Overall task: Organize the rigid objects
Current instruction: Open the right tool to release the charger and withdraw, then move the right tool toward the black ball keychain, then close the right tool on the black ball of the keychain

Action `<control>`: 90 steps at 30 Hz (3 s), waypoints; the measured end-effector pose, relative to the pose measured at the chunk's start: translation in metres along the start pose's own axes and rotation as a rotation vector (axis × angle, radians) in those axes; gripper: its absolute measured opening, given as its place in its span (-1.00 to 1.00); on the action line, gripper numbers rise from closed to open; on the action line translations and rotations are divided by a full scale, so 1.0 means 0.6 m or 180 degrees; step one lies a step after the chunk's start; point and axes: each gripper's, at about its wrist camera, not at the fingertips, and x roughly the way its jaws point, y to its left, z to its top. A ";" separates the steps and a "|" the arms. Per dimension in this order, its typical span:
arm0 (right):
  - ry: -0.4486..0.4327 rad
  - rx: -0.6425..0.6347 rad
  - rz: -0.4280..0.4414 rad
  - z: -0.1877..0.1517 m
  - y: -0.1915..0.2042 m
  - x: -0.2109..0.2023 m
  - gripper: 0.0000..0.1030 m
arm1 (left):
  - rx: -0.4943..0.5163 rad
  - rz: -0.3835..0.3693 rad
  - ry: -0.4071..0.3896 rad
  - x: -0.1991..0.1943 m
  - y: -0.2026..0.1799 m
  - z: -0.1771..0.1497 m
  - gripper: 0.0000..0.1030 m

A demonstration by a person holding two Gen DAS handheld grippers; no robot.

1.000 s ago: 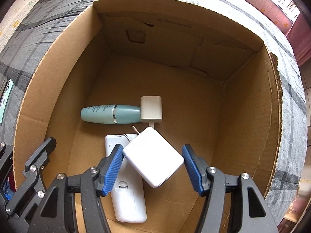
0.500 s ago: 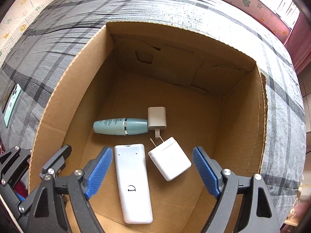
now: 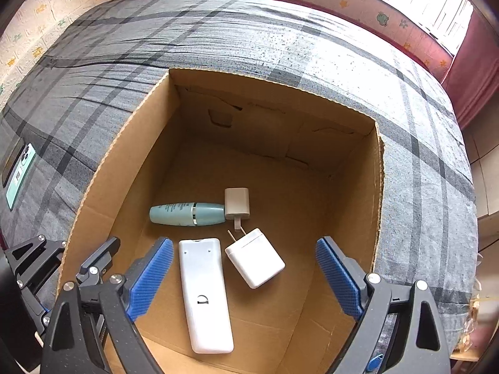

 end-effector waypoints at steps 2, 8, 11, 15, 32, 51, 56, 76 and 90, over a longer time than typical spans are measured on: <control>-0.0017 0.0027 0.0001 -0.001 -0.007 -0.007 0.85 | -0.0001 0.0000 -0.0002 0.000 0.001 0.000 -0.73; -0.0083 0.0109 0.0014 -0.003 -0.025 -0.025 0.86 | 0.0005 0.0006 0.0005 0.001 0.001 0.001 -0.73; -0.0118 0.0175 0.0009 -0.007 -0.043 -0.036 0.89 | 0.0007 0.0008 0.0004 0.001 0.001 0.001 -0.73; -0.0154 0.0273 -0.0020 -0.012 -0.073 -0.049 0.91 | 0.0011 0.0014 0.0006 0.001 0.000 0.001 -0.73; -0.0289 0.0603 -0.0218 -0.051 -0.197 -0.098 1.00 | 0.0009 0.0021 0.0010 0.001 -0.002 0.001 -0.73; -0.0335 0.0797 -0.0246 -0.136 -0.272 -0.065 0.99 | 0.0021 0.0034 0.0015 0.000 -0.002 0.001 -0.73; -0.0256 0.0817 -0.0209 -0.143 -0.283 -0.047 0.99 | 0.0035 0.0055 0.0013 0.000 -0.003 0.001 -0.73; 0.0065 0.0697 0.0064 -0.128 -0.272 0.058 0.75 | 0.0027 0.0071 0.0028 0.002 -0.006 0.004 -0.73; 0.0288 0.0644 0.0135 -0.120 -0.259 0.120 0.00 | 0.0038 0.0081 0.0035 0.003 -0.005 0.003 -0.72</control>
